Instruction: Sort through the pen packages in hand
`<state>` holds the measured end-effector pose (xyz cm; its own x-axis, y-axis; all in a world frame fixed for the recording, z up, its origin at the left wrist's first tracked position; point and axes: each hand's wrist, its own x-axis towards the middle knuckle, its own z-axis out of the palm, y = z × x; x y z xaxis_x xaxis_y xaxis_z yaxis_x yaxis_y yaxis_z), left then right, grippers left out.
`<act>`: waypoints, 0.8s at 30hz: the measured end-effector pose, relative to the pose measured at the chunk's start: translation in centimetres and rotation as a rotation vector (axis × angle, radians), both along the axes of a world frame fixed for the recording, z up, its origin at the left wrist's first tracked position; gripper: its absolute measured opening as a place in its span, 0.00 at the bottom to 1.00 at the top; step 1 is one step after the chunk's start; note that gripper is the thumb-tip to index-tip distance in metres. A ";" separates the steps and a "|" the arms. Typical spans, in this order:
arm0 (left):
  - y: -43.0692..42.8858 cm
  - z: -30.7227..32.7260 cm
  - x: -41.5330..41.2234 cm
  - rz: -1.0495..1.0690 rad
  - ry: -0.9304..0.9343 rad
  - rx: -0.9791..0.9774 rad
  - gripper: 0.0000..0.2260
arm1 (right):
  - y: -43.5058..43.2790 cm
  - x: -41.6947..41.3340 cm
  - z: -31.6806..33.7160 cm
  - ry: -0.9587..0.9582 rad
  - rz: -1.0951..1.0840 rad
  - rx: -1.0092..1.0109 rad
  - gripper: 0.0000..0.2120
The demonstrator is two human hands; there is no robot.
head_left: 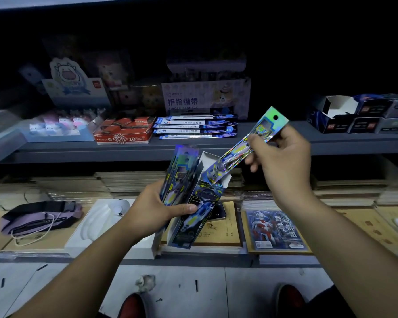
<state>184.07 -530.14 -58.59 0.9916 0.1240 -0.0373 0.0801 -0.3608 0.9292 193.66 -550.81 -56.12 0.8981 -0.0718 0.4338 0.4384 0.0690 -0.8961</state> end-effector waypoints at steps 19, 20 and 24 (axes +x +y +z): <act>0.7 -0.9 0.5 -0.089 0.025 -0.050 0.14 | 1.5 -2.3 -1.0 -0.221 0.263 -0.549 0.08; 0.7 -1.1 0.6 -0.104 0.023 -0.053 0.14 | 1.6 -2.3 -1.0 -0.257 0.271 -0.579 0.09; 0.8 -1.4 0.6 -0.138 0.032 -0.048 0.13 | 1.7 -2.3 -1.1 -0.292 0.288 -0.584 0.09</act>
